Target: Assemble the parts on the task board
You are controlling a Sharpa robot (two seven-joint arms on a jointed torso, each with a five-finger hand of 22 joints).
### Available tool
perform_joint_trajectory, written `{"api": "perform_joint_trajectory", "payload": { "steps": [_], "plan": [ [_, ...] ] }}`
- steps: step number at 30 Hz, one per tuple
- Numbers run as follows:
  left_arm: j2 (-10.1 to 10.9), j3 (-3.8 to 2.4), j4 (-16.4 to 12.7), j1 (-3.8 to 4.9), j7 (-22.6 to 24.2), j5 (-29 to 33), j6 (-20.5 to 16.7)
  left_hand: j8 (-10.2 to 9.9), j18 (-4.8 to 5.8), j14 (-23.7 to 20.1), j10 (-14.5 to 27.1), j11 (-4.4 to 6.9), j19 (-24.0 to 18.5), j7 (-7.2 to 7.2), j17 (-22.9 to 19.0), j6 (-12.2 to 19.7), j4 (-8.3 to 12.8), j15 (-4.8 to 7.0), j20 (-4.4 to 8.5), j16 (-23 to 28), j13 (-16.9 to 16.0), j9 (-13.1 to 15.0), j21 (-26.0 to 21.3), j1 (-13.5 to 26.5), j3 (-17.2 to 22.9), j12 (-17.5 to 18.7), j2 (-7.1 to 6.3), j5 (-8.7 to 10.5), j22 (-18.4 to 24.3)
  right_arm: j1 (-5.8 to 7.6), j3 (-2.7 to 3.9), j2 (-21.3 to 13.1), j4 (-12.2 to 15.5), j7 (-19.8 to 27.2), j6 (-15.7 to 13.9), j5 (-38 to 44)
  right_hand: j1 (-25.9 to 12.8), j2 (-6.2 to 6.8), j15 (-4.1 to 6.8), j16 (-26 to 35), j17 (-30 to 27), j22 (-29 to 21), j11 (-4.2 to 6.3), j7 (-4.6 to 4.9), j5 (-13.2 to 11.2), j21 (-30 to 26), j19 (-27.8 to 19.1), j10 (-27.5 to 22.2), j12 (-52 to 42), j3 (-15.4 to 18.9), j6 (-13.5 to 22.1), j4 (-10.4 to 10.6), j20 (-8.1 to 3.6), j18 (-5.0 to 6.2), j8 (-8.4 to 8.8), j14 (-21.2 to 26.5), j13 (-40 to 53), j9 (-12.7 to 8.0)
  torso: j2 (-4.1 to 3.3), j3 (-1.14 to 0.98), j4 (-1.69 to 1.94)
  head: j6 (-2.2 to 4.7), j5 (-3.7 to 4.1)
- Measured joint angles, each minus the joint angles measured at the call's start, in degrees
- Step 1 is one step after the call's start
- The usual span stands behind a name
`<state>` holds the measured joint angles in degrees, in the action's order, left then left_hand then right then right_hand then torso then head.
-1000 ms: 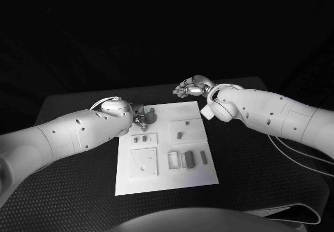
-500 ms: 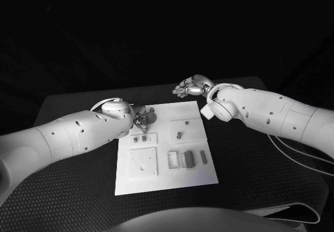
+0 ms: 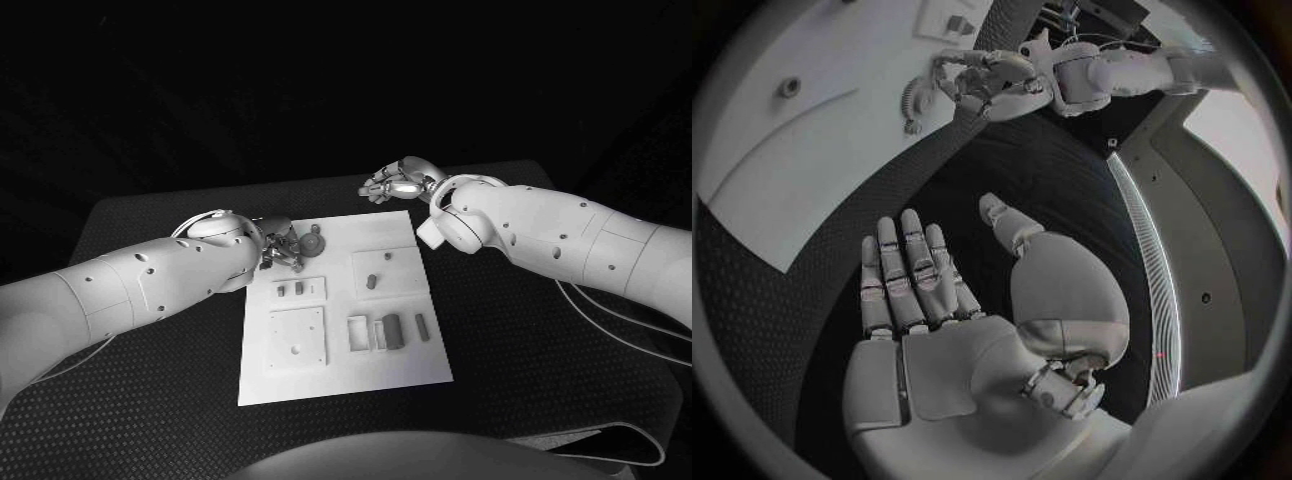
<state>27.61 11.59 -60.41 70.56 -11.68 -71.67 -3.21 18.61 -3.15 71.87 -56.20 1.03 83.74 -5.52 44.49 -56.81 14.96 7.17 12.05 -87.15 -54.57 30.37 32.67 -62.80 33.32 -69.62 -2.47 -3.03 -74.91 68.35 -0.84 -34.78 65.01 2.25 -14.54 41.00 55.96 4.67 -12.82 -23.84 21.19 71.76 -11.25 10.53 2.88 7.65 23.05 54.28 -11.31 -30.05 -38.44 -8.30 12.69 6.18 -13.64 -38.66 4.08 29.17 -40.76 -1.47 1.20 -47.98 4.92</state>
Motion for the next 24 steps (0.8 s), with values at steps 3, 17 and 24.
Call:
{"api": "perform_joint_trajectory", "payload": {
  "steps": [3,17,24],
  "plan": [
    [1.22,0.03,0.64,-0.03,3.01,4.34,-2.62,-0.23,0.01,0.00,0.01,-0.01,-0.13,0.01,0.08,0.01,0.19,0.00,0.12,0.00,0.08,0.01,0.00,-0.57,0.21,0.00,0.79,0.00,0.00,0.00,0.00,-0.09,0.00,0.00,0.00,0.00,0.00,0.00,0.00,0.00,0.00,0.00,0.00,0.00,0.00,0.00,0.00,0.00,0.00,0.00,0.00,0.00,0.00,0.00,0.00,0.00,0.00,0.00,0.00,0.01,-0.01,0.03,0.01],
    [5.08,-0.02,1.55,-0.43,13.96,17.76,-7.58,-0.13,0.05,0.00,0.11,-0.11,-0.64,0.13,0.47,0.13,0.32,0.00,0.44,0.16,0.48,0.62,0.45,0.75,-0.61,-0.26,1.00,0.00,-0.04,0.00,0.00,-0.34,0.05,0.00,0.00,0.00,0.00,0.00,0.00,0.00,0.00,0.04,0.00,0.00,0.00,0.00,0.00,0.00,0.00,0.00,0.00,0.00,0.00,0.00,0.00,0.00,0.00,-0.05,0.00,0.00,0.05,0.03,0.01],
    [4.71,-0.01,3.41,-2.65,19.06,20.69,-9.47,-0.13,0.09,0.00,0.11,-0.11,-0.85,0.21,0.66,0.21,0.66,0.00,0.64,0.22,0.74,0.60,0.67,0.75,-0.93,-0.26,1.01,0.00,-0.04,0.00,0.00,-0.29,0.06,0.00,0.00,-0.01,0.00,0.00,0.00,0.00,0.00,0.09,0.00,0.00,0.00,0.00,0.00,0.00,0.00,0.00,0.00,0.00,0.00,0.00,0.00,0.00,0.00,-0.04,0.00,0.04,0.04,0.23,-0.28]
  ]
}}
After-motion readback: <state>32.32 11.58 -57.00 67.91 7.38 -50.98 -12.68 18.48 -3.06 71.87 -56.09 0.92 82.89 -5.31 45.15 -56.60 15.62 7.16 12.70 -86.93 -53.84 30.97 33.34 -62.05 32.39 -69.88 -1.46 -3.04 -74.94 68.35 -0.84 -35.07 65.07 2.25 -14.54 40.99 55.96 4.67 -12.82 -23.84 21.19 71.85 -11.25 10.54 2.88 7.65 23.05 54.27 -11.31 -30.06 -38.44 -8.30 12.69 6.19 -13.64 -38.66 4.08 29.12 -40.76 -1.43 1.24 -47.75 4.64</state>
